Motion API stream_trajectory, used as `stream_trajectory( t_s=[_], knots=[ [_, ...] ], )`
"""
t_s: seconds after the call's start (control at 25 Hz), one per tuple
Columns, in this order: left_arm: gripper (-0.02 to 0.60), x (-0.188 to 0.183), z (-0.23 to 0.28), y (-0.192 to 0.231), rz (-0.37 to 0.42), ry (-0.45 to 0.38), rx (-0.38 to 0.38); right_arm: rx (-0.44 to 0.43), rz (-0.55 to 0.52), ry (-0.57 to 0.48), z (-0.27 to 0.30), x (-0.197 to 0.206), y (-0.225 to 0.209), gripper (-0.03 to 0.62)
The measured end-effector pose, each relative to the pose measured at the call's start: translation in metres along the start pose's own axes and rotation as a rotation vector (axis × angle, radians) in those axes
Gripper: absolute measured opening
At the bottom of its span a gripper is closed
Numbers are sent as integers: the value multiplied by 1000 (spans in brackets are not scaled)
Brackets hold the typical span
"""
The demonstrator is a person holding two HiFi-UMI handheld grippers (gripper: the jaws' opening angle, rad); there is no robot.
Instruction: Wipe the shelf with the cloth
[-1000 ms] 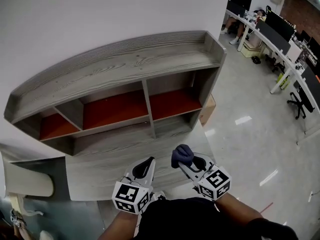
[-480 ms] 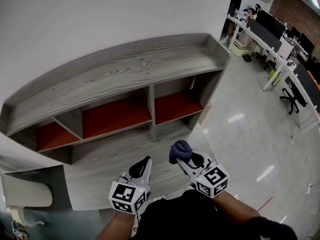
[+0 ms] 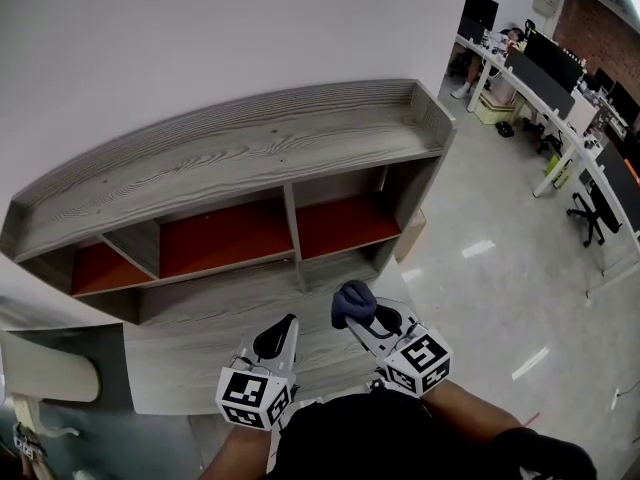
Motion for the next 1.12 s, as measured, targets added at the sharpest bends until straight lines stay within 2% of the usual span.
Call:
stream_trajectory(
  t_s=[0.28, 0.44, 0.8, 1.12],
  knots=[
    [11, -4, 8, -14, 1, -7, -71, -48, -32, -18, -5, -7, -17, 138],
    [11, -2, 4, -19, 1, 4, -105, -47, -82, -68, 1, -22, -28, 138],
    [10, 1, -11, -22, 3, 17, -166, 6, -258, -208, 58, -88, -51, 138],
    [11, 1, -20, -21, -3, 14, -199, 52, -329, -243, 119, -143, -64, 138]
  ],
)
Point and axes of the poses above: the fingertips, and each gripper's own axes: z forward along the fingers, y to its left, x out of its underside, the point moved 7 cm from there along -z, backward along the fingers, and after that the axes turned 5 degrees about z, right-handed, at the moved point
